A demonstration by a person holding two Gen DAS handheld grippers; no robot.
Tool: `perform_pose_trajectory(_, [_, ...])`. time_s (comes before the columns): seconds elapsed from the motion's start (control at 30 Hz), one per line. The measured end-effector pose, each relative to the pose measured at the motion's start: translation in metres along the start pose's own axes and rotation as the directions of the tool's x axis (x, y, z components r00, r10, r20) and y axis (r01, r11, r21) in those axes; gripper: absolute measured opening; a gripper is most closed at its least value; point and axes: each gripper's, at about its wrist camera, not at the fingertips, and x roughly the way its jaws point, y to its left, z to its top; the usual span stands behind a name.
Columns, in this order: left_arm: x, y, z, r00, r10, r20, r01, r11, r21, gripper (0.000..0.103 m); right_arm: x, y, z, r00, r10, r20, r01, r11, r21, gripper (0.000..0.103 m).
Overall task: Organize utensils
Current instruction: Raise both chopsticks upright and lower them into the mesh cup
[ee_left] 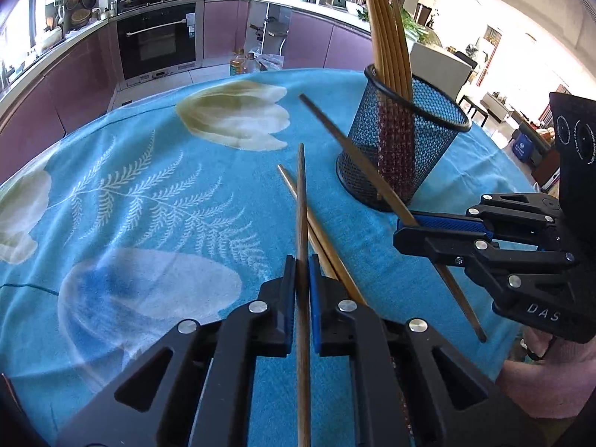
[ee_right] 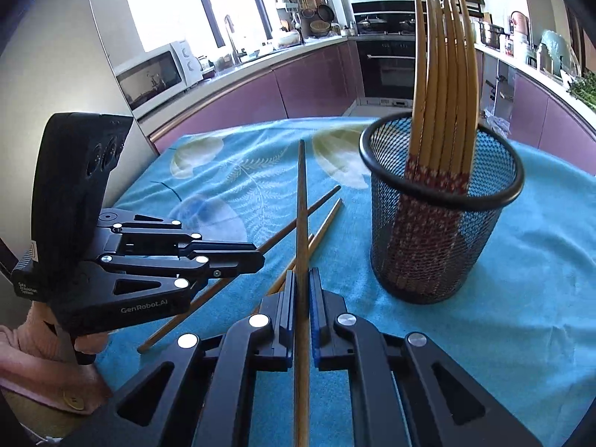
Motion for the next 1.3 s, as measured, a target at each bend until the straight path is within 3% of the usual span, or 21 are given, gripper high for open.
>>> perform_pose_trajectory(0.5, [-0.058, 0.002, 0.011, 0.990, -0.063, 0.128, 0.065, 0.998, -0.007, 0.007, -0.038, -0.006, 0.014, 0.994, -0.003, 0.109, 0.002, 1.000, 0.002, 0.006])
perform_pose_trajectory(0.97, [-0.105, 0.002, 0.019, 0.964, -0.121, 0.238, 0.125, 0.992, 0.001, 0.007, -0.062, -0.014, 0.020, 0.983, -0.005, 0.185, 0.001, 1.000, 0.021, 0.006])
perform_pose_trajectory(1.3, [-0.116, 0.003, 0.026, 0.949, -0.142, 0.281, 0.149, 0.989, -0.004, 0.007, -0.072, -0.018, 0.028, 0.975, -0.008, 0.220, 0.005, 1.000, 0.016, 0.006])
